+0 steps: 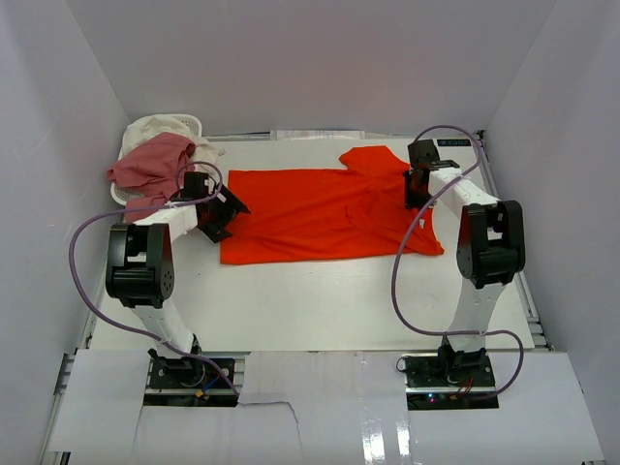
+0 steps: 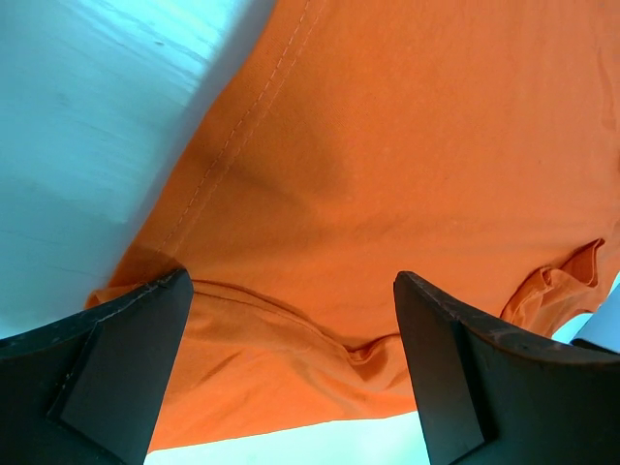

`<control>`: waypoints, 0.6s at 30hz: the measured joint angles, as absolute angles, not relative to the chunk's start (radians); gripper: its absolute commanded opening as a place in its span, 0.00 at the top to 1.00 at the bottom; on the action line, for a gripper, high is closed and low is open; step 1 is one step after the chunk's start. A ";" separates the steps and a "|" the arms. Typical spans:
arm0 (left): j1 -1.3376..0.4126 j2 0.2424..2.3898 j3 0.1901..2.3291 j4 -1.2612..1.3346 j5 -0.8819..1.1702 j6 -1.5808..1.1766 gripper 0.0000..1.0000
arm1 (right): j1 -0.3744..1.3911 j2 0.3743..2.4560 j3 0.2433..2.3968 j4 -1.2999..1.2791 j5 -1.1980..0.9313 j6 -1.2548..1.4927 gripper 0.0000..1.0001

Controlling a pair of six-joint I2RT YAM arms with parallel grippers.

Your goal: Fold and stack the t-shirts

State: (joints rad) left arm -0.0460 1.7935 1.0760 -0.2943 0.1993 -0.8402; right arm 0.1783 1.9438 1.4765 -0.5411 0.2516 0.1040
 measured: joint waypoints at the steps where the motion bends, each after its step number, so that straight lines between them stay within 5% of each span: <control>1: -0.039 1.789 1.071 -0.294 0.200 -0.840 0.02 | 0.177 1.944 1.467 -0.545 0.243 0.108 0.65; 9: -0.030 1.782 1.058 -0.283 0.211 -0.831 0.02 | 0.177 1.779 1.159 -0.522 0.149 0.158 0.60; 18: -0.033 1.726 0.995 -0.275 0.207 -0.818 0.02 | 0.177 1.745 1.061 -0.460 0.161 0.218 0.63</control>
State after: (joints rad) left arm -0.0330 1.7264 0.9955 -0.2752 0.2070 -0.8177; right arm 0.1772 1.7454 1.0611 -0.4599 0.1612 0.2176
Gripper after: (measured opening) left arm 0.978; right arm 0.372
